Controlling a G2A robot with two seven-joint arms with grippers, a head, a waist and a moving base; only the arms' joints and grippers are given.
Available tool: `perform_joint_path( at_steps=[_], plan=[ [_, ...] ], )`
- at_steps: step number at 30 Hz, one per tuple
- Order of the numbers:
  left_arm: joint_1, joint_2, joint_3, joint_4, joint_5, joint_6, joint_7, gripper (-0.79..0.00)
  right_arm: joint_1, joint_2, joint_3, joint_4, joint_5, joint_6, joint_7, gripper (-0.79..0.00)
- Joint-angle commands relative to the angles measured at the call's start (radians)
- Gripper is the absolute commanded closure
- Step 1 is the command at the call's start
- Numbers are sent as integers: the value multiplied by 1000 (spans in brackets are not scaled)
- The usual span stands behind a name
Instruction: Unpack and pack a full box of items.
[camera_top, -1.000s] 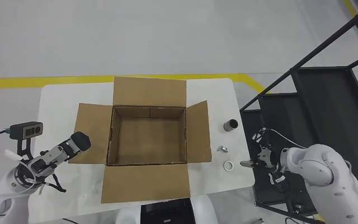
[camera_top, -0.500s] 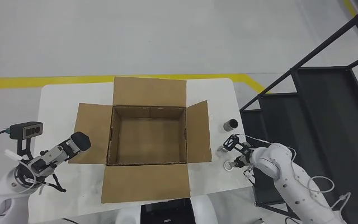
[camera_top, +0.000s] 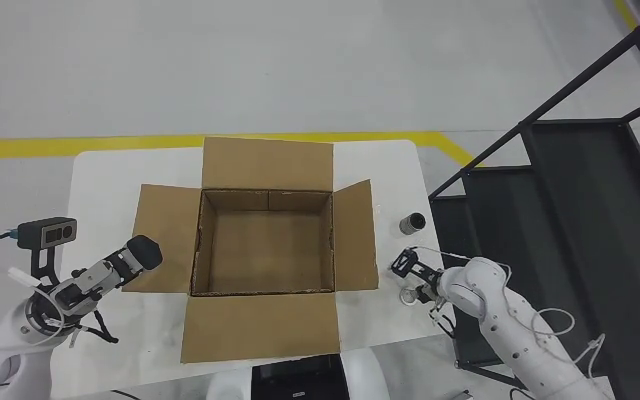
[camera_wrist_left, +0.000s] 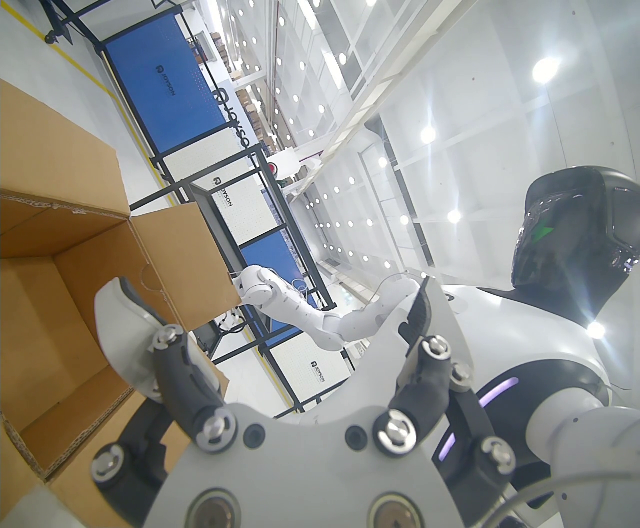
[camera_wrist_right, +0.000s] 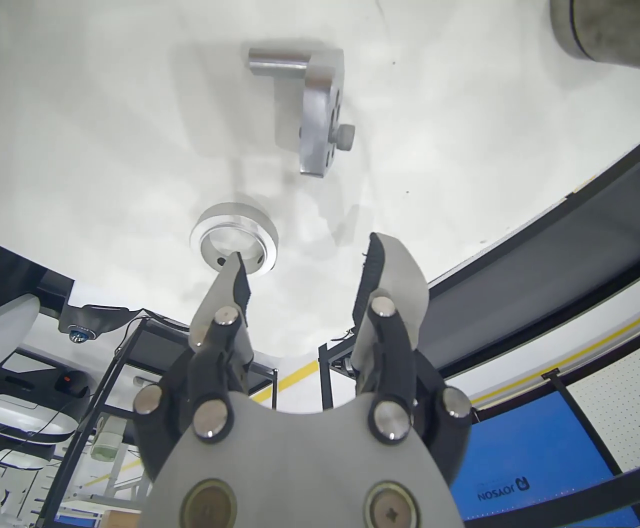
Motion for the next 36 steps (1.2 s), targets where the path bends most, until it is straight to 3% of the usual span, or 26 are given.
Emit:
perform_joint_path(
  at_steps=[1, 15, 23, 25, 27, 36],
  plan=[
    [0, 0, 0, 0, 0, 0, 0, -785, 3, -1, -8, 5, -1, -5, 0, -372],
    [0, 0, 0, 0, 0, 0, 0, -785, 44, -7, -52, 40, 4, -22, 17, -277],
    [0, 0, 0, 0, 0, 0, 0, -785, 61, -12, -79, 67, 12, -24, 20, -262],
    [0, 0, 0, 0, 0, 0, 0, -785, 64, -13, -83, 73, 15, -25, 18, -175],
    [0, 0, 0, 0, 0, 0, 0, -785, 68, -13, -86, 77, 18, -27, 18, 0],
    [0, 0, 0, 0, 0, 0, 0, -785, 54, -4, -41, 33, 26, -29, 9, 0]
  ],
)
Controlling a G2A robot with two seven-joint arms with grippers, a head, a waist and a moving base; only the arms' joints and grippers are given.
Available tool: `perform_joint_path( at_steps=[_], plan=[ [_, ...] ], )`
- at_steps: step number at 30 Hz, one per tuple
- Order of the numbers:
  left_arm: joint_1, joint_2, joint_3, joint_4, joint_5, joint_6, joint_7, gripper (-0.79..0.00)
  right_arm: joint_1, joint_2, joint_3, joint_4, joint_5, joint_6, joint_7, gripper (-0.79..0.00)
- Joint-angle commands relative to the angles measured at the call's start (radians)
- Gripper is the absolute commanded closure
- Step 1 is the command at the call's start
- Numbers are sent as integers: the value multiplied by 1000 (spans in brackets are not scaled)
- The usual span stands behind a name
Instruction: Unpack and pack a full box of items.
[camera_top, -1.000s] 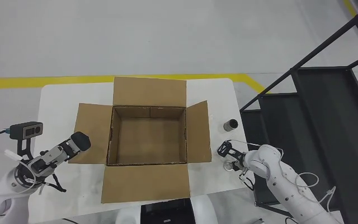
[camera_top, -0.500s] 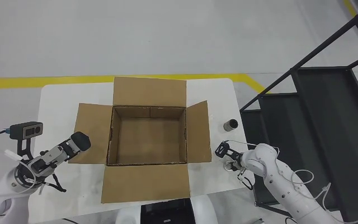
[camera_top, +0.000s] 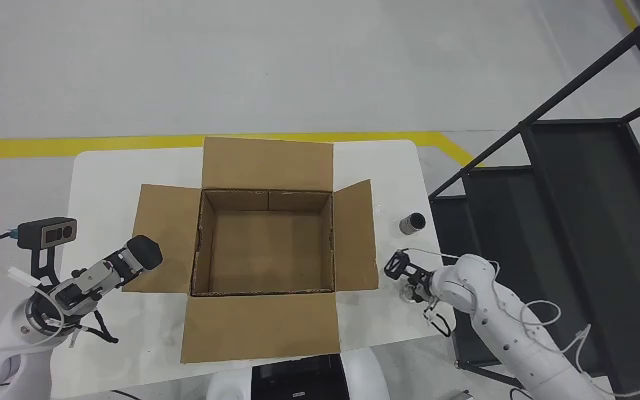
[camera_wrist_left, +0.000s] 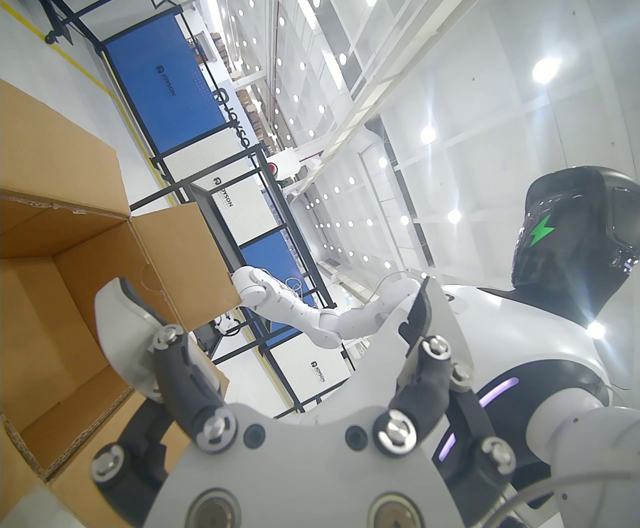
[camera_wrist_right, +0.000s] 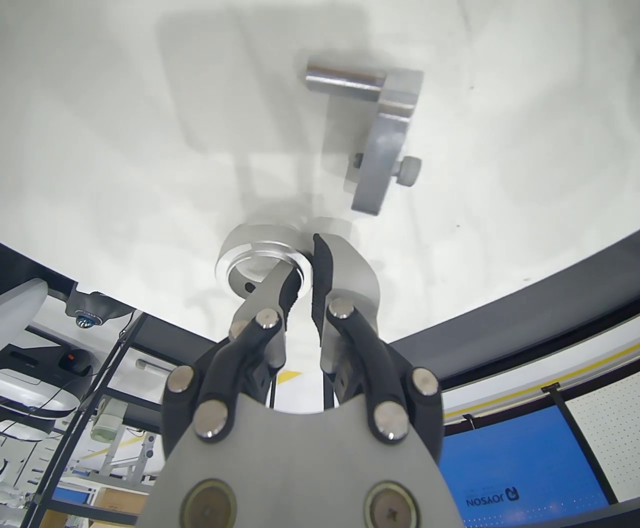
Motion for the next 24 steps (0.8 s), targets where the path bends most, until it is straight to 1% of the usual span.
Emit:
perform_joint_path(
  at_steps=[1, 5, 8, 11, 16, 18, 20, 22, 24],
  plan=[
    [0, 0, 0, 0, 0, 0, 0, -785, -16, 6, 32, -34, 3, -2, 2, 0],
    [0, 0, 0, 0, 0, 0, 0, -785, -72, 25, 148, -131, 50, -15, 16, 0],
    [0, 0, 0, 0, 0, 0, 0, -785, -134, 41, 276, -227, 113, -31, 39, 0],
    [0, 0, 0, 0, 0, 0, 0, -785, -201, 53, 419, -316, 221, -62, 40, 0],
    [0, 0, 0, 0, 0, 0, 0, -785, -288, 63, 632, -451, 452, -124, 17, 0],
    [0, 0, 0, 0, 0, 0, 0, -785, -304, 64, 686, -496, 577, -158, -3, 0],
    [0, 0, 0, 0, 0, 0, 0, -785, -306, 69, 731, -555, 642, -189, 13, 0],
    [0, 0, 0, 0, 0, 0, 0, -785, -298, 73, 739, -610, 705, -211, 21, 0],
    [0, 0, 0, 0, 0, 0, 0, -785, -268, 79, 724, -663, 713, -214, 40, 0]
  ],
)
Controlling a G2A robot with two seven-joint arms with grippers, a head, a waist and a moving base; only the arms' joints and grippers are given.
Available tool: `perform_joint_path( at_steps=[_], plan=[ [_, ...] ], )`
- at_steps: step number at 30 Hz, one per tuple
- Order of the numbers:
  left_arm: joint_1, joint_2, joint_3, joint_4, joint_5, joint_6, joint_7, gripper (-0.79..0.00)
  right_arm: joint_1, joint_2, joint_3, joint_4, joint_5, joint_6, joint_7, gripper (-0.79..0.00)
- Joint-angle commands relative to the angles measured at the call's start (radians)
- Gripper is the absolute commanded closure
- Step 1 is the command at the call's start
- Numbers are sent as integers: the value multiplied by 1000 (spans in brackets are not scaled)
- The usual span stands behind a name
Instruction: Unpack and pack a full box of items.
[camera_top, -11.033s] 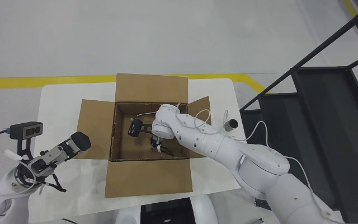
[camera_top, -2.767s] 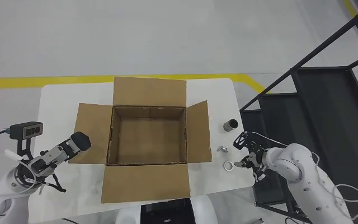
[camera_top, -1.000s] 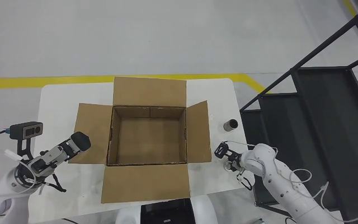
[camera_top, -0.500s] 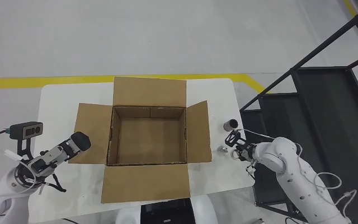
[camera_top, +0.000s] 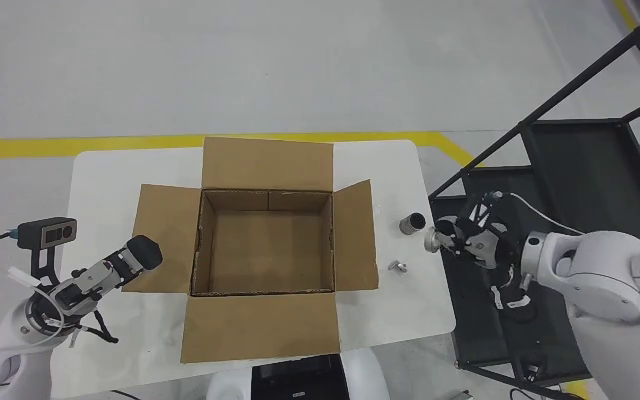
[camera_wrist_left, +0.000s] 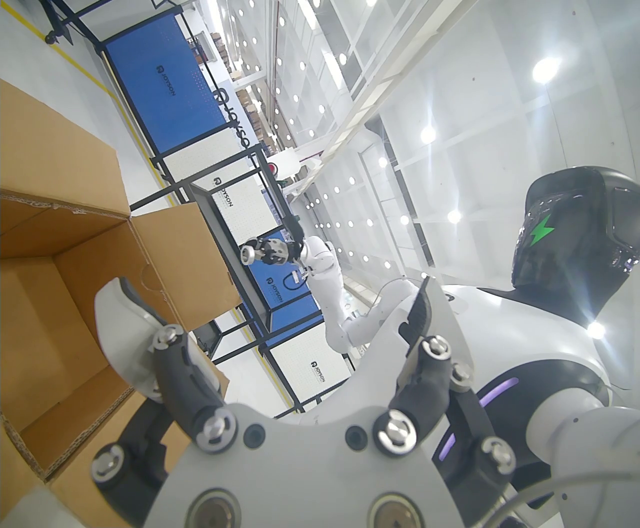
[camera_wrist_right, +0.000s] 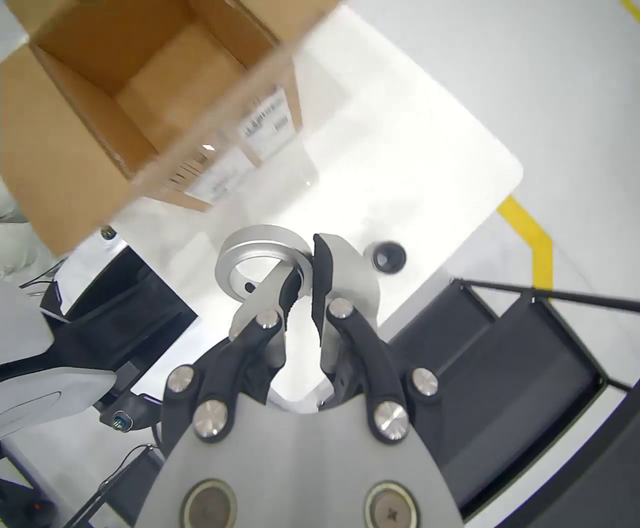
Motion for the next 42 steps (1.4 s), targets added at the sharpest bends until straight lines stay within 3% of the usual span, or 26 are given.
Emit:
perform_joint_path(
  at_steps=[1, 5, 11, 16, 21, 31, 42],
  plan=[
    [0, 0, 0, 0, 0, 0, 0, -785, 39, 5, -33, -45, 5, 10, 13, 0],
    [0, 0, 0, 0, 0, 0, 0, -785, 174, 16, -183, -89, -35, 60, 39, 0],
    [0, 0, 0, 0, 0, 0, 0, -785, 481, 12, -536, -31, -177, 174, 133, 0],
    [0, 0, 0, 0, 0, 0, 0, -785, 733, -26, -839, 92, -256, 268, 190, 0],
    [0, 0, 0, 0, 0, 0, 0, -785, 911, -80, -1077, 200, -324, 341, 220, 0],
    [0, 0, 0, 0, 0, 0, 0, -785, 1095, -212, -1442, 439, -501, 461, 209, 0],
    [0, 0, 0, 0, 0, 0, 0, -785, 1155, -321, -1585, 598, -645, 580, 189, 0]
  ],
)
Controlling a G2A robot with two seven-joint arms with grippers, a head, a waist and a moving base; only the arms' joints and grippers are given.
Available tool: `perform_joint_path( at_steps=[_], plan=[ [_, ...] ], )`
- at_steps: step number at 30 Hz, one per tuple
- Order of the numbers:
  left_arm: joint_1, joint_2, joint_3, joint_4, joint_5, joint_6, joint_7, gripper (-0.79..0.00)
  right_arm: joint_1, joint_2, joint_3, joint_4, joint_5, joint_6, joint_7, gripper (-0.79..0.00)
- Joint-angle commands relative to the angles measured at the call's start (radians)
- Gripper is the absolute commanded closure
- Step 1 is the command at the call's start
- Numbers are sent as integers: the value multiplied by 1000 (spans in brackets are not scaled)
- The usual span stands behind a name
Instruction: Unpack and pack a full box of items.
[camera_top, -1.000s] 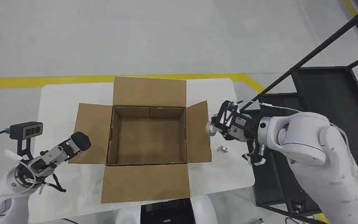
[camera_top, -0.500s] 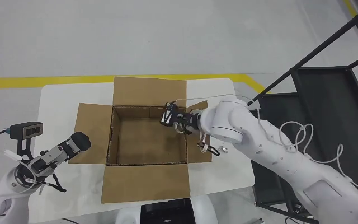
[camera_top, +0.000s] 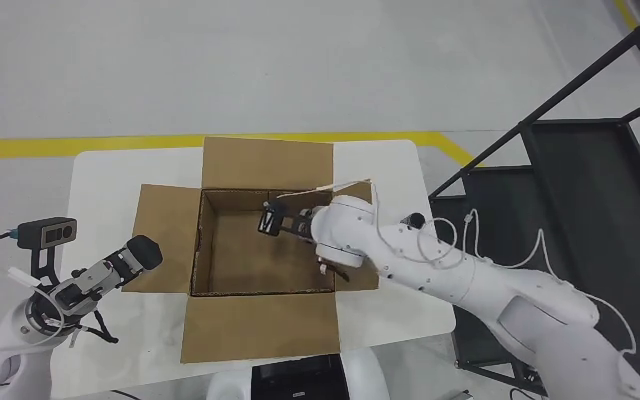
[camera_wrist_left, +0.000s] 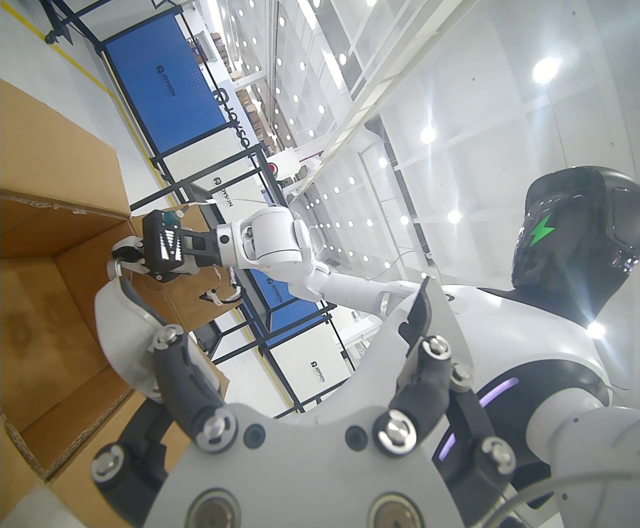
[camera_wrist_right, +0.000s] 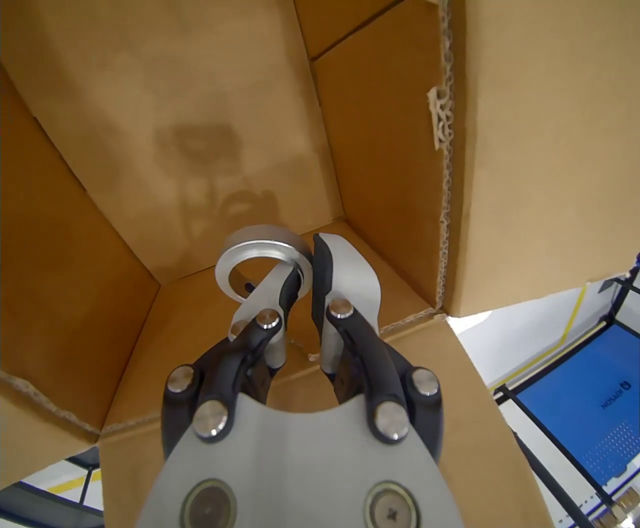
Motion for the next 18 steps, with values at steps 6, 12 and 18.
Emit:
perform_joint_path(
  at_steps=[6, 12, 18],
  plan=[
    [0, 0, 0, 0, 0, 0, 0, -785, 10, -49, -27, 89, -10, 9, 4, -785],
    [0, 0, 0, 0, 0, 0, 0, -785, -10, -46, 9, 34, 0, -39, 42, -785],
    [0, 0, 0, 0, 0, 0, 0, -785, -121, 38, 245, -221, 100, -101, 49, -785]
  ],
)
